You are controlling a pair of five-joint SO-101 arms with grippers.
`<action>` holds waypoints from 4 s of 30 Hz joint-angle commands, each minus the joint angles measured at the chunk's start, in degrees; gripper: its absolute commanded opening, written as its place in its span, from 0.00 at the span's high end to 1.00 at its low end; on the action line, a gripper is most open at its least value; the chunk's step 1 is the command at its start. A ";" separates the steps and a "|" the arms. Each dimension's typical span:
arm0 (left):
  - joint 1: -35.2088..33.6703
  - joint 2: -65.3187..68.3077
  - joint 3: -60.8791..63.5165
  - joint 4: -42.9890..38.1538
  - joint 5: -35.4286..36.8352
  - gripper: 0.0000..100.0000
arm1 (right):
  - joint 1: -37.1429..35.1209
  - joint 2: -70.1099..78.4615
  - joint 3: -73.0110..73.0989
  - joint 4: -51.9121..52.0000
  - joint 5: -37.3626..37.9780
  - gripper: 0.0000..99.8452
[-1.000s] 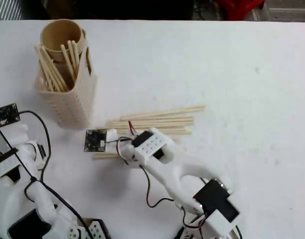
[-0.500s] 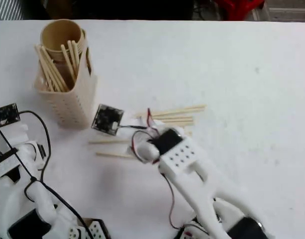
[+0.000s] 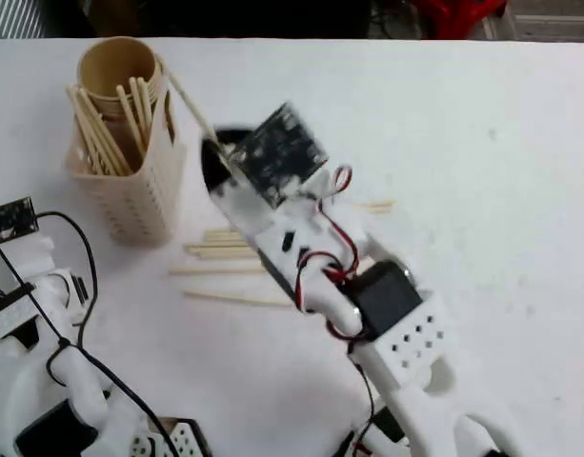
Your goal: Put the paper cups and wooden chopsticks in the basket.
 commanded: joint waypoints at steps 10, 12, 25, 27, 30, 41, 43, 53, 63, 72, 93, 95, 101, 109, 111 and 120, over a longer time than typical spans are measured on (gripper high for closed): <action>0.48 -1.01 -0.18 -1.23 0.44 0.86 | -5.67 36.88 -43.43 -9.45 -1.23 0.98; 0.48 -1.01 -0.18 -1.23 0.44 0.86 | -5.67 41.45 -48.44 -9.71 -1.32 0.98; 0.48 -1.01 -0.18 -1.23 0.44 0.86 | -7.96 47.34 -52.04 -9.98 -15.38 0.98; 0.48 -1.01 -0.09 -1.23 0.44 0.86 | -7.87 47.52 -50.90 -9.98 -16.00 0.98; 0.48 -1.01 -0.09 -1.23 0.44 0.86 | -7.69 47.52 -49.85 -9.98 -15.82 0.98; 0.48 -1.01 -0.09 -1.23 0.44 0.86 | -7.60 47.52 -49.41 -8.84 -15.82 0.85; 0.48 -1.01 -0.09 -1.23 0.44 0.86 | -7.60 47.08 -49.58 -6.73 -15.82 0.81; 0.48 -1.01 -0.09 -1.23 0.44 0.86 | -7.52 41.27 -49.85 15.16 -15.82 0.92; 0.48 -1.01 -0.09 -1.23 0.44 0.86 | -9.19 25.71 -49.41 51.12 -5.80 0.93; 0.57 -1.01 -0.09 -1.23 0.44 0.86 | -6.64 25.27 -28.75 61.49 11.34 0.93; 0.57 -1.01 -0.09 -1.23 0.44 0.86 | -5.67 21.05 28.48 4.35 29.89 0.76; 0.57 -1.01 -0.09 -1.23 0.44 0.86 | -5.85 22.99 29.54 2.33 29.89 0.76; 0.57 -1.01 -0.09 -1.23 0.44 0.86 | -6.46 32.31 28.22 0.75 29.89 0.76; 0.57 -1.01 -0.09 -1.23 0.44 0.86 | -6.55 35.56 24.79 6.29 30.15 0.86; 0.57 -1.01 -0.09 -1.23 0.44 0.86 | -6.55 37.41 22.95 8.40 30.07 0.96; 0.57 -1.01 -0.09 -1.23 0.44 0.86 | -4.62 34.24 19.96 12.35 24.62 0.98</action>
